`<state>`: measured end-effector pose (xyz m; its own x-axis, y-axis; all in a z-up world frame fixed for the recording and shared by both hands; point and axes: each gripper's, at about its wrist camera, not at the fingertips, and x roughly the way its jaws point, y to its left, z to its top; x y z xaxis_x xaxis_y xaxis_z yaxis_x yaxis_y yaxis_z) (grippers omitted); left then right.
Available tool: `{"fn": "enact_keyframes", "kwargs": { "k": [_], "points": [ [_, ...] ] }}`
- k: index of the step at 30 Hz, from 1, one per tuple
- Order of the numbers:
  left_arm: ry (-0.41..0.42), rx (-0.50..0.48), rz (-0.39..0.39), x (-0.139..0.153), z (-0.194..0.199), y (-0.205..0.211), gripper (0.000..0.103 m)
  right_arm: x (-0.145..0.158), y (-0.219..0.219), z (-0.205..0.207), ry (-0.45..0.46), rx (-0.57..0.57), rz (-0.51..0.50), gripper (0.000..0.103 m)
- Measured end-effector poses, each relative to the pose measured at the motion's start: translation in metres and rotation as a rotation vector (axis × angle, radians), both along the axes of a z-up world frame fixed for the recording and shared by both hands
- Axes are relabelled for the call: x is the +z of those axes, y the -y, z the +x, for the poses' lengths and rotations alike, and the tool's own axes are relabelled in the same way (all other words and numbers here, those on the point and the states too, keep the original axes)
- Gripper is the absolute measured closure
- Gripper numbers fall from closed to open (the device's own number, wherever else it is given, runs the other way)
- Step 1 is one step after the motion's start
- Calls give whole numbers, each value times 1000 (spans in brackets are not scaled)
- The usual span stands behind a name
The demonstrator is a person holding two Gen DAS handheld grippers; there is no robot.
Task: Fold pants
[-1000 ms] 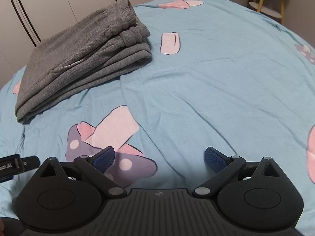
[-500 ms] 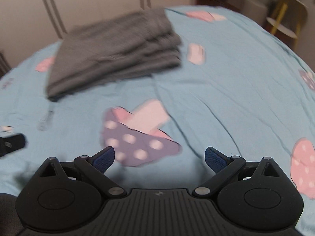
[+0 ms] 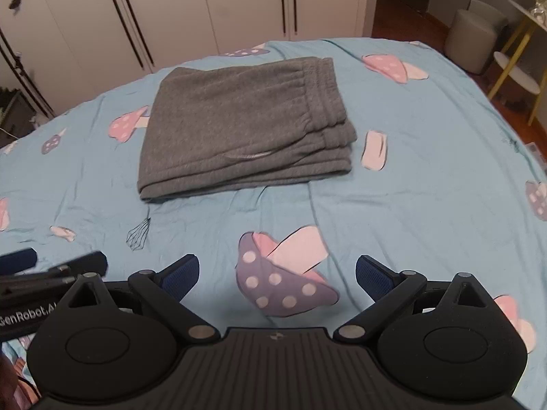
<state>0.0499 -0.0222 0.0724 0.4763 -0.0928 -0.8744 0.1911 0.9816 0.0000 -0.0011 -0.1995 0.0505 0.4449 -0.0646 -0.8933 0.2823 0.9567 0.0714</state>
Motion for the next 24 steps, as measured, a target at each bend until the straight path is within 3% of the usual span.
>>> {"fn": "enact_keyframes", "kwargs": {
  "k": [5, 11, 24],
  "points": [
    [-58, 32, 17, 8, 27, 3, 2, 15, 6, 22, -18, 4, 81, 5],
    [-77, 48, 40, 5, 41, 3, 2, 17, -2, 46, -78, 13, -72, 5],
    [-128, 69, 42, -6, 57, 5, 2, 8, 5, 63, -127, -4, -78, 5]
  ]
}}
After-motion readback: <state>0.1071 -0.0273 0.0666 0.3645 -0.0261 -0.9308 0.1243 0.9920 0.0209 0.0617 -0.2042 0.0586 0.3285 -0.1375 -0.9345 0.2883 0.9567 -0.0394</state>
